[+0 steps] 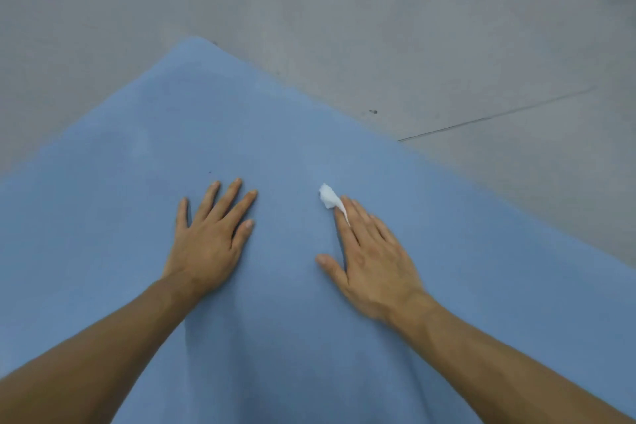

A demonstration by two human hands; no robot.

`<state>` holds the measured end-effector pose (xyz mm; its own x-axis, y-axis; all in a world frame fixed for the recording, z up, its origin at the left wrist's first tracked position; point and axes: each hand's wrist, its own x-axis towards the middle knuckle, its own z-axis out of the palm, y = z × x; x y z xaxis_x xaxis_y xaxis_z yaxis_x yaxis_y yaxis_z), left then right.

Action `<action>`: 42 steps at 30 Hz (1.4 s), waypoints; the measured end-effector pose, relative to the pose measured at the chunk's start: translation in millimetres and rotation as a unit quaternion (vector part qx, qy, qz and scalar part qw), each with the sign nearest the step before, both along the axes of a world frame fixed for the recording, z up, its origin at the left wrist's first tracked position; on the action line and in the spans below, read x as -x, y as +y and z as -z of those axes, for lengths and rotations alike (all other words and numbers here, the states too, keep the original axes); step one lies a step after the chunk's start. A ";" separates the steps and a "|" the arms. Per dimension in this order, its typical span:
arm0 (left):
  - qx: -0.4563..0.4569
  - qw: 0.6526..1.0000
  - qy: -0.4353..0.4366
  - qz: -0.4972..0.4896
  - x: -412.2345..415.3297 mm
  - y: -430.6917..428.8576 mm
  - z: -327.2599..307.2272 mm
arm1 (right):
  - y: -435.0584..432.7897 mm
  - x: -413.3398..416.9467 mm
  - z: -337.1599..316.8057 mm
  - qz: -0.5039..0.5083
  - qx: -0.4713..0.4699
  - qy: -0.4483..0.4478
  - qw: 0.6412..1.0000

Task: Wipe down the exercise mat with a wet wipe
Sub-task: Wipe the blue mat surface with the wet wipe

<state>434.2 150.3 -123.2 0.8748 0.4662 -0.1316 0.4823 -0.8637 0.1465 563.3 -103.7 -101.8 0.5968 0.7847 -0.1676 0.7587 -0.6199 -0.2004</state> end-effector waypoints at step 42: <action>0.022 0.993 0.113 0.038 32.3 -119.1 -11.0 | -162.5 97.7 -20.1 0.152 0.051 0.078 0.984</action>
